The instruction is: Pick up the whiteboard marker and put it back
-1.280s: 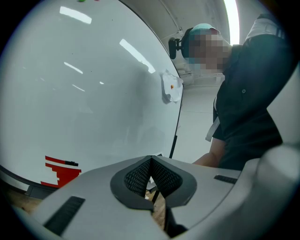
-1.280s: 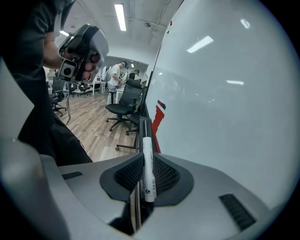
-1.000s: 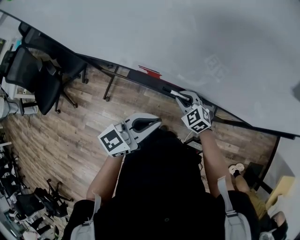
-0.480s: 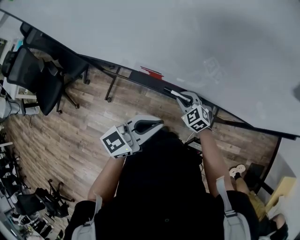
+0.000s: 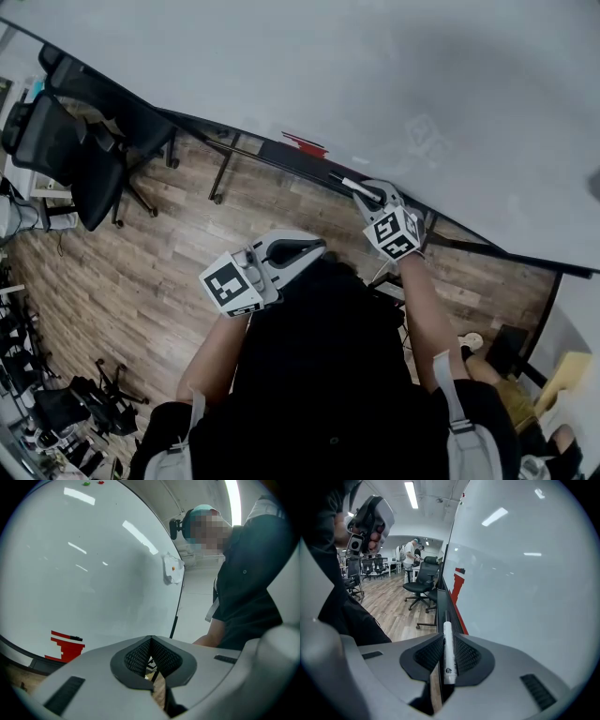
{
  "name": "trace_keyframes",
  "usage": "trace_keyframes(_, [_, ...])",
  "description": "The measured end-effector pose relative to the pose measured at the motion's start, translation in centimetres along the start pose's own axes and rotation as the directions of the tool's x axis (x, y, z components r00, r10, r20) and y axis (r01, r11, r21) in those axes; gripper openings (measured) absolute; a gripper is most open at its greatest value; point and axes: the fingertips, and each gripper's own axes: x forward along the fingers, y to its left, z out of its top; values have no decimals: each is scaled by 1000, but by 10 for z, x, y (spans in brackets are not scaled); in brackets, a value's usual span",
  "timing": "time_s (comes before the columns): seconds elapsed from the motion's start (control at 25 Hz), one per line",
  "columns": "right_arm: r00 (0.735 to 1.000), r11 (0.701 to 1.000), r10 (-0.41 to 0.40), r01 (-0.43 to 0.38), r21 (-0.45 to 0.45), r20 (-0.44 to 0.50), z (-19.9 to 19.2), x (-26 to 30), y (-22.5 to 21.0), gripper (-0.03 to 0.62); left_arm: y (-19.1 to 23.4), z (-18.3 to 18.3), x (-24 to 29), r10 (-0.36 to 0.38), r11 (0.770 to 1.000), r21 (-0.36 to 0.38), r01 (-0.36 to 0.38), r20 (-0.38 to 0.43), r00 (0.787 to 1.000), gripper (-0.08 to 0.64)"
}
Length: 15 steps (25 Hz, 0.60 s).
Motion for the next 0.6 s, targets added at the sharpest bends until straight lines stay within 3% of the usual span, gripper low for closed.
trace_keyframes(0.6, [1000, 999, 14, -13, -51, 19, 17, -6, 6, 72, -9, -3, -9, 14, 1000, 7, -14, 16, 1000, 12])
